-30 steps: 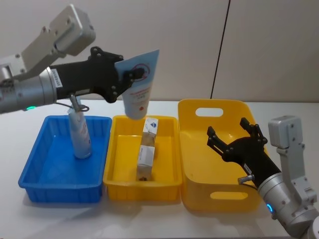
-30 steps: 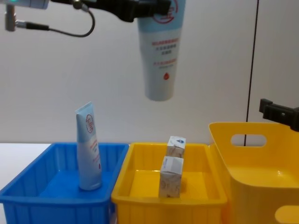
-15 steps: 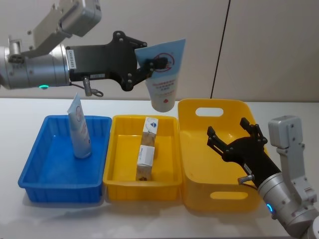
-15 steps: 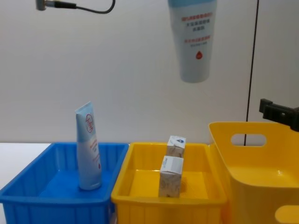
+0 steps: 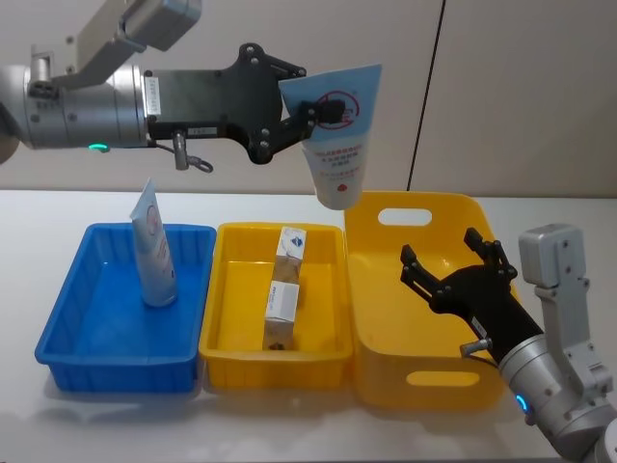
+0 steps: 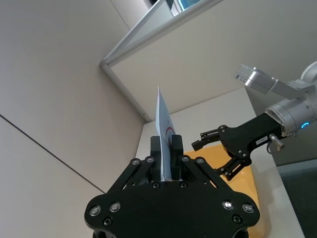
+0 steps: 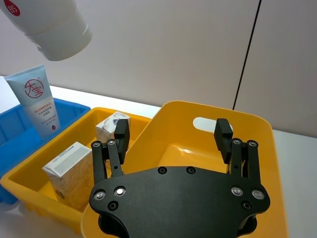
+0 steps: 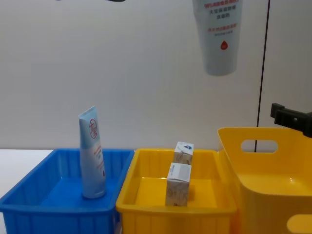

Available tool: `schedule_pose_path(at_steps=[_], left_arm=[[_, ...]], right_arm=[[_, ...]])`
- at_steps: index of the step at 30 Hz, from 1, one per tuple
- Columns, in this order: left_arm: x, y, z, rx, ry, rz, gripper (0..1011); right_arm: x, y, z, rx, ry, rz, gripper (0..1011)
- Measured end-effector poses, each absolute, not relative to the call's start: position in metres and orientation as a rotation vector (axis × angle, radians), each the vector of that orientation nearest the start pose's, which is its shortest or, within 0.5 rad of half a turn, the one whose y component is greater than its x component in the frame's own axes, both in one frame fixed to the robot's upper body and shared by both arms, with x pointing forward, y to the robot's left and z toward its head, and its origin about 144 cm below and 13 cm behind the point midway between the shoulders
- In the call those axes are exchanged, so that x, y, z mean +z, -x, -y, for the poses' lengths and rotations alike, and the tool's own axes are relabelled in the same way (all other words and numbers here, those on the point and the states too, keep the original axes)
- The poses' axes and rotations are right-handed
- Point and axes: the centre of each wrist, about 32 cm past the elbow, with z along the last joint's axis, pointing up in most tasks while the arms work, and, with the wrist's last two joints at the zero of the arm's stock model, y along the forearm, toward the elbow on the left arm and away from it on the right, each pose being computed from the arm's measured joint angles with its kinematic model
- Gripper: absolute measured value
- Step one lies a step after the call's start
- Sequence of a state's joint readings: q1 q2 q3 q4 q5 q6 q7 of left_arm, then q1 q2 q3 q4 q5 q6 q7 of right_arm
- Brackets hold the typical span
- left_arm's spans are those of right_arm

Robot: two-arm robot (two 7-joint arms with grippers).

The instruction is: Bimanual collaborative sorting of washing and personal care products

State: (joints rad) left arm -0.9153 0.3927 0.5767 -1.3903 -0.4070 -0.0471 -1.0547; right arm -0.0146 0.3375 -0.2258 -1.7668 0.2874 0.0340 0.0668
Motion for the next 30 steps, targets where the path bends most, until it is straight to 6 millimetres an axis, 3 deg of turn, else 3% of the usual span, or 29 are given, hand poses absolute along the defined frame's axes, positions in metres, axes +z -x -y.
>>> schedule_pose_path(at_steps=[20, 30], left_arm=[[1.417, -0.6137, -0.1975, 0.063, -0.069, 0.6, 107], [1.4085, -0.6162, -0.1949, 0.02, -0.068, 0.567, 107]], right_arm=[[1.1887, -0.4433, 0.2371, -1.229, -0.026, 0.075, 1002], [1.1887, -0.4433, 0.2371, -1.229, -0.026, 0.075, 1002]])
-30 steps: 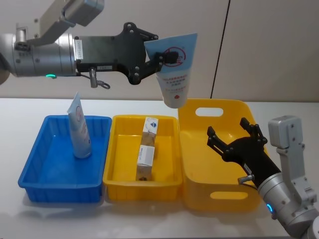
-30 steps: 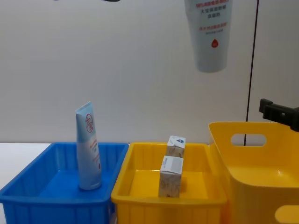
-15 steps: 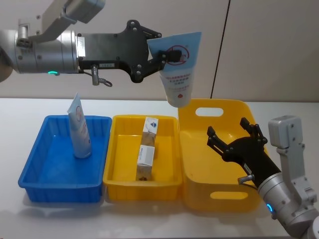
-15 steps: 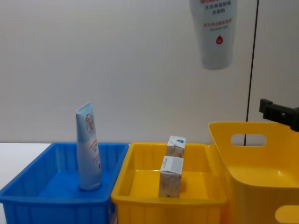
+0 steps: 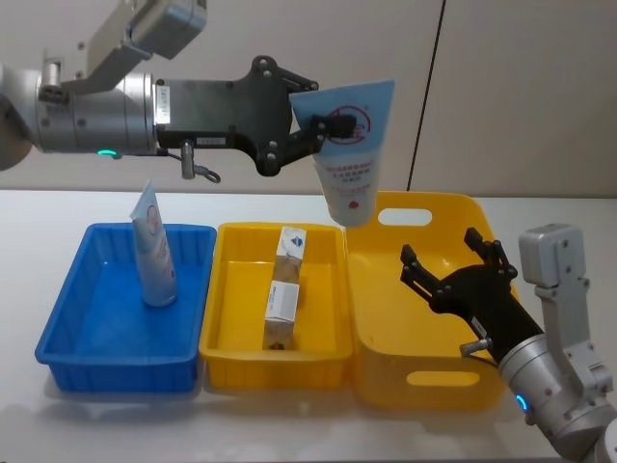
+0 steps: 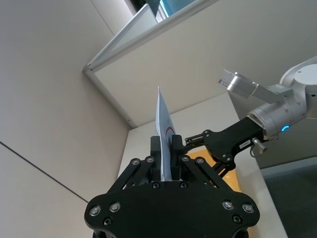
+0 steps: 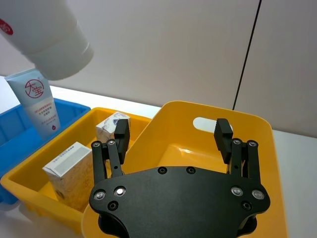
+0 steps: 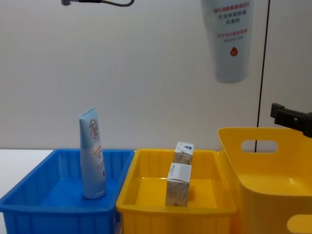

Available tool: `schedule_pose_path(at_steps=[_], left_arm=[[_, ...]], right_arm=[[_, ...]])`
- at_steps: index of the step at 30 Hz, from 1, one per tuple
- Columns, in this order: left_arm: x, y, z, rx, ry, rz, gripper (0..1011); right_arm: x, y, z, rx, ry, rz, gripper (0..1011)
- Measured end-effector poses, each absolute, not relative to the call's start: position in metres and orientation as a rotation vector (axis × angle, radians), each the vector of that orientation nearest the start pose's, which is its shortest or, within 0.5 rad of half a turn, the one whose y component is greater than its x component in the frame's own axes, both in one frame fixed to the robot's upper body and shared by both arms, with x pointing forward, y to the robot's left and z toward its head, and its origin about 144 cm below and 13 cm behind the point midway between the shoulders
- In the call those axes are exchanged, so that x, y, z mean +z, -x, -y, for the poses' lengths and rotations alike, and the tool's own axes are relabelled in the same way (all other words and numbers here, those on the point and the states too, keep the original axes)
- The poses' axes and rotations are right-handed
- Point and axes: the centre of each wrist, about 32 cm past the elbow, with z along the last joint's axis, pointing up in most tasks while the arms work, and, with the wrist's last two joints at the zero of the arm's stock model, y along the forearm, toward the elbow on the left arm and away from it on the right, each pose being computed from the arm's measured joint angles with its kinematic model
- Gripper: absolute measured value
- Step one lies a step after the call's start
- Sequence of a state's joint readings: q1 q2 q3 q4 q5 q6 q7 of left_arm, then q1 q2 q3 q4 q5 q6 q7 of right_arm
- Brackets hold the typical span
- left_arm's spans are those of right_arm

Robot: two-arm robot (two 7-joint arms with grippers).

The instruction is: Bimanual collaborative sorting of washing and personal care products

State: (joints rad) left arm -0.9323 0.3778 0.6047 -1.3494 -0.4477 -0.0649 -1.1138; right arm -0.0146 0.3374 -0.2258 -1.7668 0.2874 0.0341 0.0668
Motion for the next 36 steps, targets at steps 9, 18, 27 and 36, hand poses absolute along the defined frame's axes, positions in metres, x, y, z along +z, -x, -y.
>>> schedule_pose_path(at_steps=[9, 18, 27, 36], left_arm=[[1.403, -0.619, -0.193, -0.009, -0.062, 0.548, 107], [1.401, -0.621, -0.191, -0.026, -0.059, 0.537, 107], [1.399, -0.621, -0.191, -0.034, -0.058, 0.532, 108], [1.399, -0.622, -0.19, -0.037, -0.057, 0.53, 107]], right_arm=[[1.189, -0.443, 0.237, -1.229, -0.026, 0.075, 1002], [1.189, -0.443, 0.237, -1.229, -0.026, 0.075, 1002], [1.201, -0.448, 0.244, -1.179, -0.042, 0.065, 1002], [1.223, -0.457, 0.255, -1.086, -0.064, 0.052, 1002]])
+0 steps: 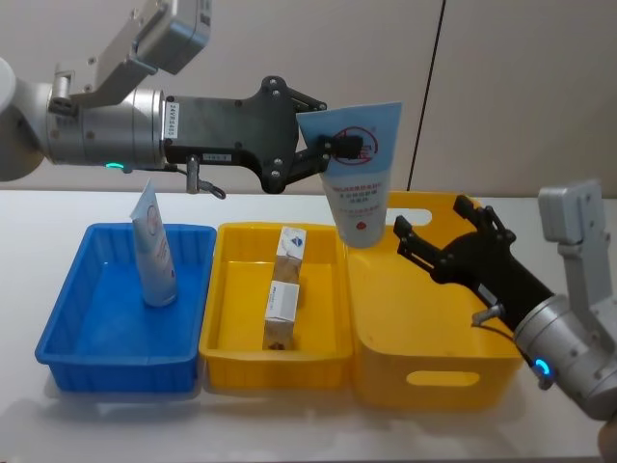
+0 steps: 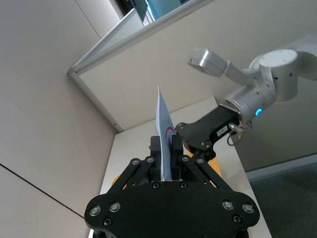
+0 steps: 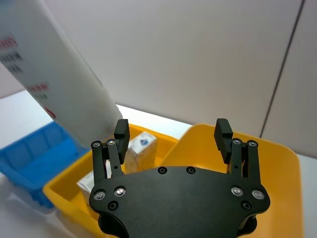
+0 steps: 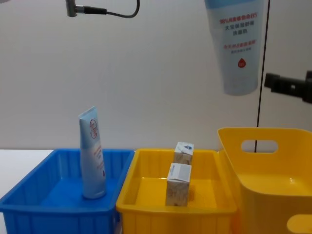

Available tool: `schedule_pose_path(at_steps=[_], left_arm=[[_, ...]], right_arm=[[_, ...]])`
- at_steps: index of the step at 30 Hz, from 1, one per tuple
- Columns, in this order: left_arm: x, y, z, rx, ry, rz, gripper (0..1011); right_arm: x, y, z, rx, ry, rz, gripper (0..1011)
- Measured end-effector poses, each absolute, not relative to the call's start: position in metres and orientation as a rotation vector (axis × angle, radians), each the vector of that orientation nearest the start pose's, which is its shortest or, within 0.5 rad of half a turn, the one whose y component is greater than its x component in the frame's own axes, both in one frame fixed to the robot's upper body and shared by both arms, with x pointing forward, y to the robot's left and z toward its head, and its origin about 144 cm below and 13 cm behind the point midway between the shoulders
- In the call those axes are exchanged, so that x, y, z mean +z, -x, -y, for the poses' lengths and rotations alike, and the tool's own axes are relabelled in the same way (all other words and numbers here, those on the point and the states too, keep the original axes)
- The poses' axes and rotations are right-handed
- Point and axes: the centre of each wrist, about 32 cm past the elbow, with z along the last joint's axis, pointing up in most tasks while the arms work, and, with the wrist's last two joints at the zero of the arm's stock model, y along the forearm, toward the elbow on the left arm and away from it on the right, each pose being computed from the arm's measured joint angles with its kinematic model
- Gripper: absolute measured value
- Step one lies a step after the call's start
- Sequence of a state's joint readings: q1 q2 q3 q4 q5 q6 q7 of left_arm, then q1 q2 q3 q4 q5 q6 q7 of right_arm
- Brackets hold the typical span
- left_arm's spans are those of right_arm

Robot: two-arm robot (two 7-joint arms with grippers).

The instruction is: Bimanual collaborative sorting of washing and personal care products

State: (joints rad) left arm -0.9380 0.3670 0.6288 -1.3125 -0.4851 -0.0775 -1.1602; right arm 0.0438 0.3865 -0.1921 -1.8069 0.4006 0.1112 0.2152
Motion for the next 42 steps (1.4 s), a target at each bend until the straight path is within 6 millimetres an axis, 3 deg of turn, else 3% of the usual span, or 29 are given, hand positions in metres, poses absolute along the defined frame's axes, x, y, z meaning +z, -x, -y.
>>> schedule_pose_path(at_steps=[14, 32, 42], left_arm=[[1.399, -0.622, -0.19, -0.04, -0.057, 0.529, 107], [1.398, -0.622, -0.19, -0.041, -0.056, 0.528, 107], [1.398, -0.622, -0.19, -0.041, -0.056, 0.528, 107]], right_arm=[[1.266, -0.474, 0.282, -0.887, -0.064, 0.072, 1002], [1.321, -0.49, 0.341, -0.591, 0.1, 0.175, 1002], [1.339, -0.494, 0.362, -0.448, 0.168, 0.228, 1002]])
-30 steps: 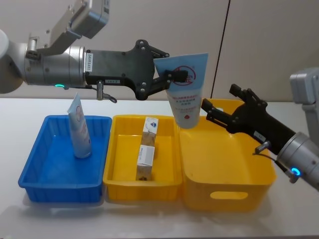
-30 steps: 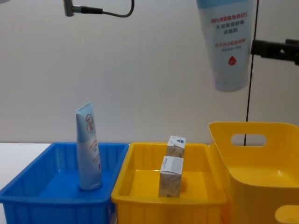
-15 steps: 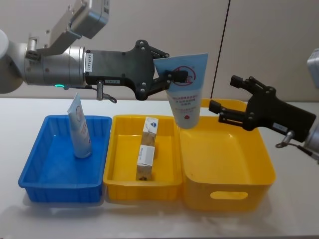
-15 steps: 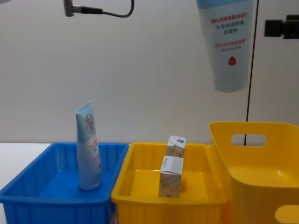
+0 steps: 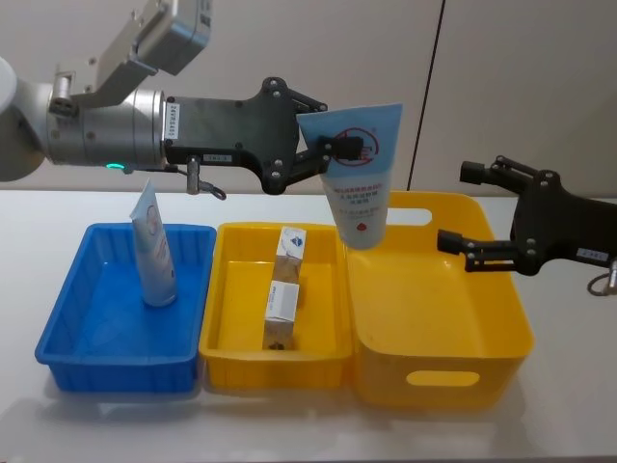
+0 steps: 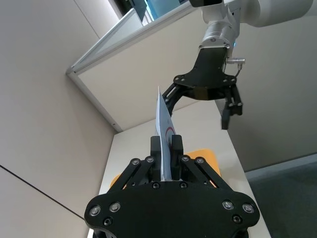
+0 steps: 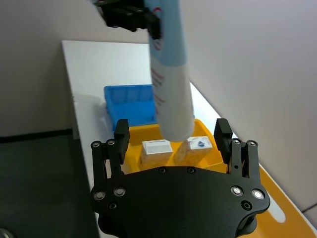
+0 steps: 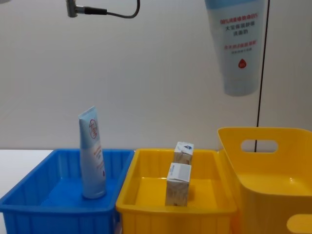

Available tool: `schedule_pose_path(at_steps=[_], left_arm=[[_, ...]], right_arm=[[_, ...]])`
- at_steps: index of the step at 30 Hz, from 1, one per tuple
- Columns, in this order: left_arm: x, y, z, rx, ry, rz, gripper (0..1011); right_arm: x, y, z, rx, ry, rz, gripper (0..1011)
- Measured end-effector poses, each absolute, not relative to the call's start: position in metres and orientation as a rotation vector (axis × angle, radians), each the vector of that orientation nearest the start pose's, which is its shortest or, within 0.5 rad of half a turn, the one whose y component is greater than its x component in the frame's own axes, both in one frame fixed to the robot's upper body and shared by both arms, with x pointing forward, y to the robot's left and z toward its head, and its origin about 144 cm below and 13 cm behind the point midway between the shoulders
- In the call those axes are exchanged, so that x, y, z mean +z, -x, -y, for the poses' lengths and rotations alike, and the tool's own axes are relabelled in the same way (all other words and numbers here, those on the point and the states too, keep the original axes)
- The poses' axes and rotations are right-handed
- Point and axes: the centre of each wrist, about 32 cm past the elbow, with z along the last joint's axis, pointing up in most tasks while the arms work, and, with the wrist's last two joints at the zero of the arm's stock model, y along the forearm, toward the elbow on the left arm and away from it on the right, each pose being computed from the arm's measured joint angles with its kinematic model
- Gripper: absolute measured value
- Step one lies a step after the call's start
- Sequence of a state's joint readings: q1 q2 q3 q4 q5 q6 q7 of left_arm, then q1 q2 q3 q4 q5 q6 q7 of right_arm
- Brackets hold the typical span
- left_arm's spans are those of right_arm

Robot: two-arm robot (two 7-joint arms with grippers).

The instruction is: Bimanual collaborative sorting of washing and personal care products

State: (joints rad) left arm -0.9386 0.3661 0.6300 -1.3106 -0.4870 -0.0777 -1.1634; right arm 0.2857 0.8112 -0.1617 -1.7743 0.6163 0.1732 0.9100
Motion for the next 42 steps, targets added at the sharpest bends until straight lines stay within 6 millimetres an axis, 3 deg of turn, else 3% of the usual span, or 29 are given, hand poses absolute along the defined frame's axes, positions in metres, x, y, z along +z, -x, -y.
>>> schedule_pose_path(at_steps=[14, 42], left_arm=[[1.398, -0.622, -0.19, -0.04, -0.056, 0.528, 107], [1.398, -0.622, -0.19, -0.04, -0.056, 0.528, 107]], right_arm=[[1.333, -0.497, 0.352, -0.361, 0.114, 0.252, 1002], [1.317, -0.516, 0.32, -0.386, 0.012, 0.301, 1002]])
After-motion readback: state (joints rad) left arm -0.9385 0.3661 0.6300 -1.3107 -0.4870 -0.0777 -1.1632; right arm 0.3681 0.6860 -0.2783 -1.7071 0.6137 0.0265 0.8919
